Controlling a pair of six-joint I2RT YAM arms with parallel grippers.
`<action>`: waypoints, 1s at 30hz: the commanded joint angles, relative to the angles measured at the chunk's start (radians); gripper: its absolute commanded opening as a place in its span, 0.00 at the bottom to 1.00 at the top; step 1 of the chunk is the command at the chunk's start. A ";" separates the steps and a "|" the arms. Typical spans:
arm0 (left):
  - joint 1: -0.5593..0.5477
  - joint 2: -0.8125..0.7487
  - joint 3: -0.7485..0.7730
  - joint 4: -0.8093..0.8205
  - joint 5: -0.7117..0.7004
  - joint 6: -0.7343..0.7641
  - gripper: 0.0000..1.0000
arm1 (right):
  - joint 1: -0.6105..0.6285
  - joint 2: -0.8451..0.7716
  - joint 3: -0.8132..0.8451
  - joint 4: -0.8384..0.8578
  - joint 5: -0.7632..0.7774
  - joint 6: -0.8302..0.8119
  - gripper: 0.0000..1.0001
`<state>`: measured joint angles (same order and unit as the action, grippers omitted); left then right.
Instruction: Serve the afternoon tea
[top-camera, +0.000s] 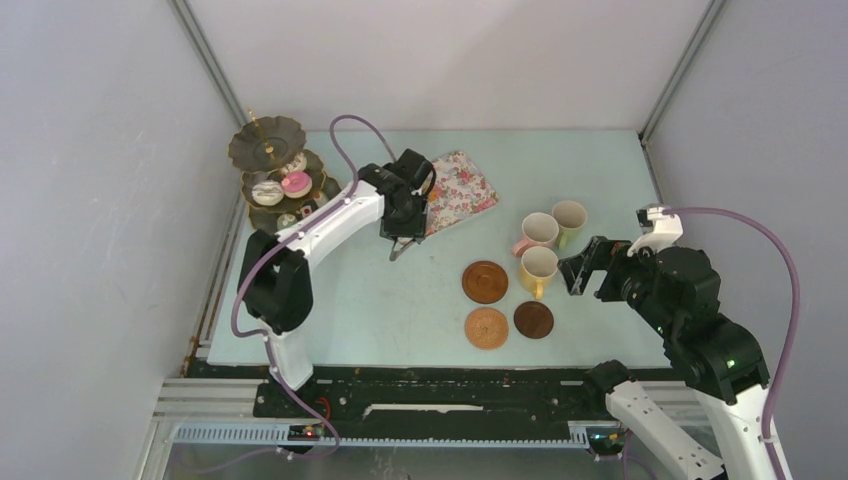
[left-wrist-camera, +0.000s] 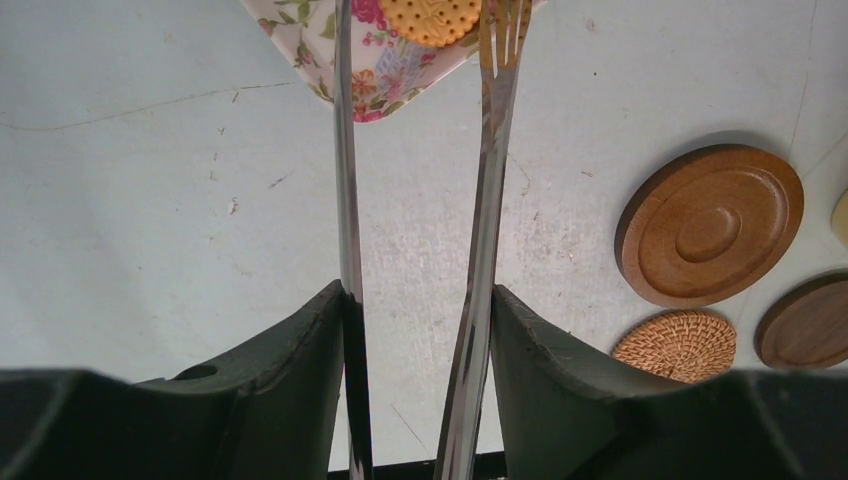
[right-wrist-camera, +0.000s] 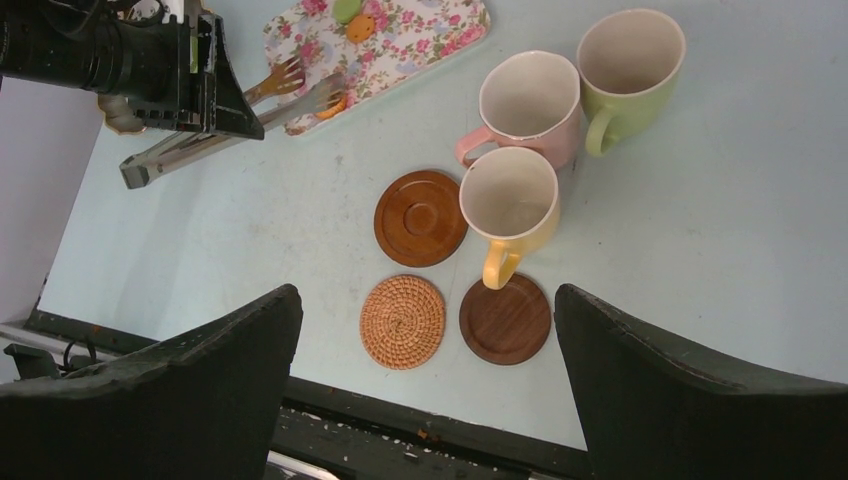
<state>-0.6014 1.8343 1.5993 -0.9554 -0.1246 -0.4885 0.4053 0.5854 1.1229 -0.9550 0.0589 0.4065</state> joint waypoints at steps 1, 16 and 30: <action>-0.019 0.012 0.011 0.010 0.002 -0.028 0.55 | -0.008 0.010 -0.003 0.029 -0.004 -0.015 1.00; -0.016 0.026 -0.026 0.028 0.053 -0.075 0.54 | -0.012 -0.006 -0.008 0.033 0.000 -0.040 1.00; 0.038 0.012 -0.042 0.027 0.116 -0.110 0.54 | -0.005 -0.003 -0.008 0.030 0.004 -0.052 1.00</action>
<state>-0.5888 1.8778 1.5692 -0.9459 -0.0483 -0.5613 0.3969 0.5819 1.1152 -0.9546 0.0563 0.3717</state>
